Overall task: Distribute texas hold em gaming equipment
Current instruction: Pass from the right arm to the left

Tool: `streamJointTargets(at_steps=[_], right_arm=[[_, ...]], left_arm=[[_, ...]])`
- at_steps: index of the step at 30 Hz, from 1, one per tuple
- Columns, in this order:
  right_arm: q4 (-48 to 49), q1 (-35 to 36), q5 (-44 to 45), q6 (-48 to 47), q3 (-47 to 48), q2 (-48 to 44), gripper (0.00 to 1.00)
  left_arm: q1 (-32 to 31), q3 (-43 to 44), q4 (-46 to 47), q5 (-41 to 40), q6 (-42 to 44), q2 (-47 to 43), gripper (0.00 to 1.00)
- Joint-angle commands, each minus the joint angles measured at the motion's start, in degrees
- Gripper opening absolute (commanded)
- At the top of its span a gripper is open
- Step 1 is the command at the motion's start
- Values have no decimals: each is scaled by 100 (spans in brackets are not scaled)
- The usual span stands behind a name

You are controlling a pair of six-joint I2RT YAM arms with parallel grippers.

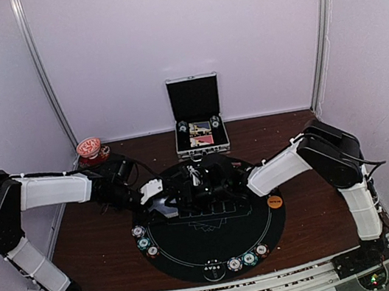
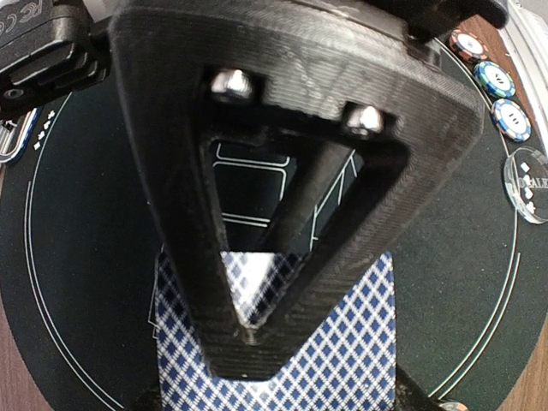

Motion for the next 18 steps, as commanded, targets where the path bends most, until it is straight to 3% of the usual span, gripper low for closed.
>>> streamJointTargets(at_steps=[1,18], right_arm=[[-321,20,312,-264,76,-173,41],[-967,-76,624,-694,-106,-593,23]], left_arm=[[54,-37,248,142,-21,-3,59],[100,-43,257,181,-3,-4,60]])
